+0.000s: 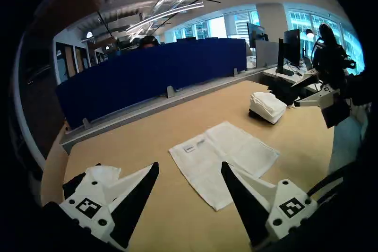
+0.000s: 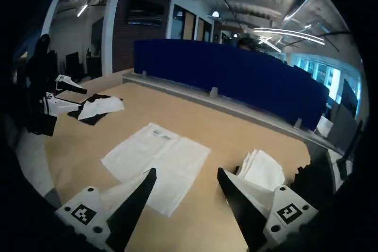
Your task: Fold towel
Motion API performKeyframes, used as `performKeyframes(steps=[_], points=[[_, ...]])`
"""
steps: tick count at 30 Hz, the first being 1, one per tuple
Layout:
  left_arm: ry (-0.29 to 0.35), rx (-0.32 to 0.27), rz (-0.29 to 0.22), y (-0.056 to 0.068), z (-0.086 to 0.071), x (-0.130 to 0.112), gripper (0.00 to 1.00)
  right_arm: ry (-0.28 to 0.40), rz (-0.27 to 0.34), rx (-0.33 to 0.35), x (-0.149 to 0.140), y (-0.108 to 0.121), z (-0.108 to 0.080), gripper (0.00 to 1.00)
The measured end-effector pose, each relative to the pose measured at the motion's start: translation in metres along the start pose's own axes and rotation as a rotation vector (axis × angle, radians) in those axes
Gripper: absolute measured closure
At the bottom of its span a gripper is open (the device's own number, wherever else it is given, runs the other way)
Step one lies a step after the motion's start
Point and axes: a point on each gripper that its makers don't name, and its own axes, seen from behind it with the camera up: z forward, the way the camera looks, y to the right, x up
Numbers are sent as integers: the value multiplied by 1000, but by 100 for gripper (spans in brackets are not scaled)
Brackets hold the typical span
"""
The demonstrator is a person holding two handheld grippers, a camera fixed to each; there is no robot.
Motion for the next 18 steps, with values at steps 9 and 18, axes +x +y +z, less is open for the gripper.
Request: performKeyframes(steps=[9, 18], points=[[-47, -44, 8, 18, 12, -29, 2, -45, 6, 24, -24, -6, 14, 0], [-99, -93, 20, 38, 32, -71, 2, -104, 0, 53, -61, -13, 35, 0]])
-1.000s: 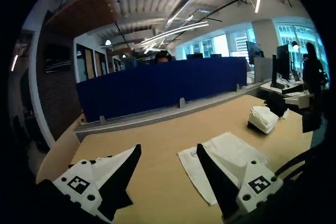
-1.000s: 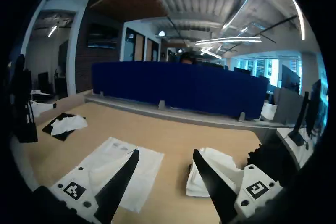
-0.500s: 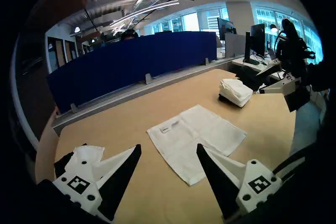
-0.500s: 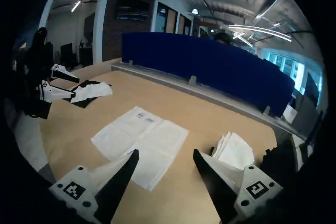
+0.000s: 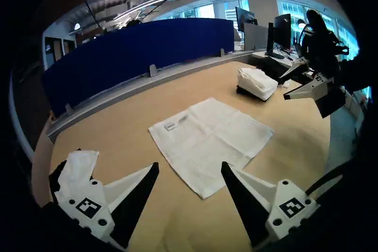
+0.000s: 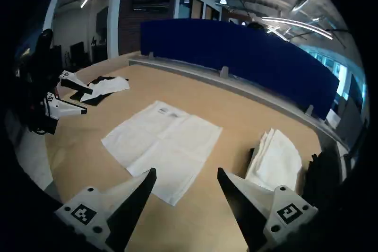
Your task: Fold towel
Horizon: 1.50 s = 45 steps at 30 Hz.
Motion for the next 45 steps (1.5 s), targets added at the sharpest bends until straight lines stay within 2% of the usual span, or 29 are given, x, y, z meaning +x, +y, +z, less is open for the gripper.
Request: performKeyframes(steps=[7, 12, 21, 28, 33, 36, 42, 45], points=[[-72, -45, -14, 15, 22, -38, 2, -40, -16, 10, -27, -4, 21, 0], [-123, -70, -22, 22, 36, -59, 2, -79, -24, 31, -46, -10, 32, 0], [-206, -88, -28, 25, 55, -85, 2, -156, -29, 71, -78, -20, 47, 1], [-250, -89, -40, 27, 67, -97, 3, -182, -21, 70, -90, -20, 51, 1], [-282, -107, -10, 34, 69, -103, 12, -196, -12, 75, -96, -21, 52, 6], [-290, -106, 8, 36, 69, -105, 20, -202, -10, 79, -99, -21, 53, 16], [-303, -114, -28, 43, 67, -108, 40, -224, -8, 86, -108, -27, 53, 34], [-305, -106, -32, 42, 68, -108, 45, -233, -2, 89, -112, -30, 53, 39]])
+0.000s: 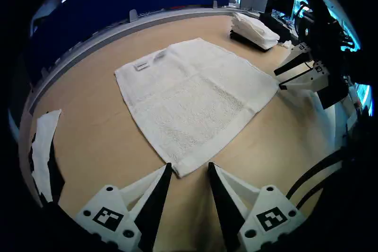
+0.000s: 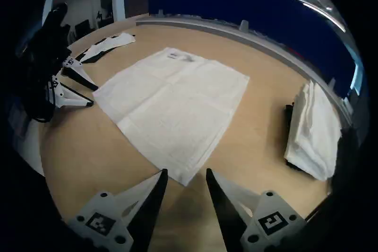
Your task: Fold towel
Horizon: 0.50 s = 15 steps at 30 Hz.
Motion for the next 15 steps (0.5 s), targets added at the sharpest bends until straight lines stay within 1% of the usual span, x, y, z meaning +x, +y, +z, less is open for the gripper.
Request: performKeyframes(steps=[4, 8, 15], points=[[0, -1, 4, 0, -1, 0, 46, -11, 6, 7, -6, -5, 3, 39], [0, 0, 0, 0, -2, -1, 46, -12, 8, 15, -8, -8, 3, 50], [-1, 3, 0, 1, -2, -2, 48, -10, 31, 12, -7, -7, 3, 59]])
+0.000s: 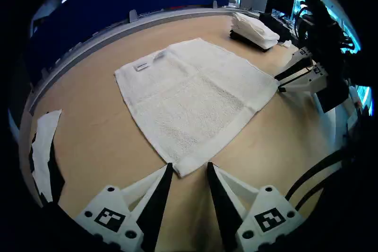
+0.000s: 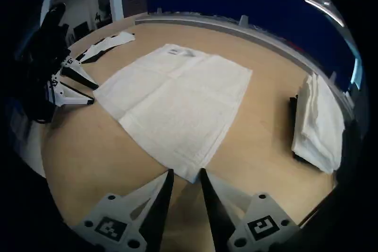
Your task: Fold towel
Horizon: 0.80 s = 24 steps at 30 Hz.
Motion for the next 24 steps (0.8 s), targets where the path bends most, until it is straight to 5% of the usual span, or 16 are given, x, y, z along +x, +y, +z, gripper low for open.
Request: performKeyframes(steps=[14, 24], points=[[-9, 30, -4, -8, 6, 1, 85, -17, 11, -6, -1, 4, -1, 81], [-3, 35, 10, -9, 5, 2, 90, -23, 28, -1, 1, 3, -4, 85]])
